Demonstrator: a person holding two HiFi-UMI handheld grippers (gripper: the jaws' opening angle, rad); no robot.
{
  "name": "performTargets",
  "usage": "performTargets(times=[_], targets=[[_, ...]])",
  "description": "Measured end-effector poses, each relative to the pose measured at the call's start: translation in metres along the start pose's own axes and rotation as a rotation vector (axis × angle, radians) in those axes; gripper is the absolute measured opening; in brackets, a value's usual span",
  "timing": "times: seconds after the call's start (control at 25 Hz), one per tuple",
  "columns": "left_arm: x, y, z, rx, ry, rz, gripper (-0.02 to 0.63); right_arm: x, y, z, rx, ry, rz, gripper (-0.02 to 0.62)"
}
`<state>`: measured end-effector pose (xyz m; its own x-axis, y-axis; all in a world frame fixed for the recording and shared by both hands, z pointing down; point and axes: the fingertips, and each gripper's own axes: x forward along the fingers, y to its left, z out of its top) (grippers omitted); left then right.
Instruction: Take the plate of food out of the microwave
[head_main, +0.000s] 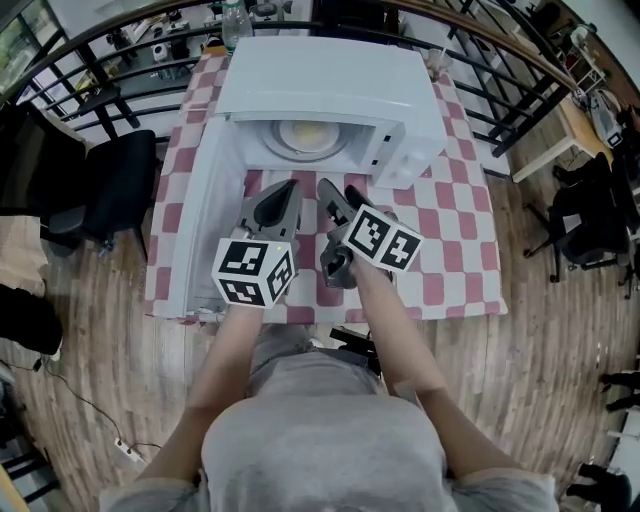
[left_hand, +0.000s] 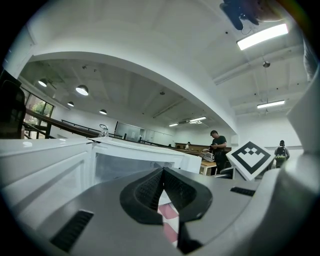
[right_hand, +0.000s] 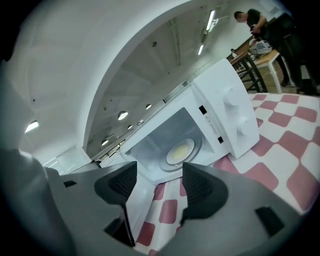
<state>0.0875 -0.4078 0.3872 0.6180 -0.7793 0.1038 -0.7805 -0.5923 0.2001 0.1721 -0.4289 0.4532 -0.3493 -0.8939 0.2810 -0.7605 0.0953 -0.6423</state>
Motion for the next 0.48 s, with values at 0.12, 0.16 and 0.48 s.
performTargets(times=[0.12,0.16,0.48], targets=[[0.008,0.009,0.001,0.004,0.006,0.002,0.003,0.019,-0.012,0.0,0.085,0.003,-0.039,0.304],[0.01,0.012,0.002,0.005,0.007,0.003,0.003,0.024,-0.017,-0.001,0.116,0.005,-0.055,0.304],[0.024,0.029,-0.001,-0.008,0.019,0.006,0.003,0.062,-0.052,-0.013,0.425,0.005,-0.155,0.304]])
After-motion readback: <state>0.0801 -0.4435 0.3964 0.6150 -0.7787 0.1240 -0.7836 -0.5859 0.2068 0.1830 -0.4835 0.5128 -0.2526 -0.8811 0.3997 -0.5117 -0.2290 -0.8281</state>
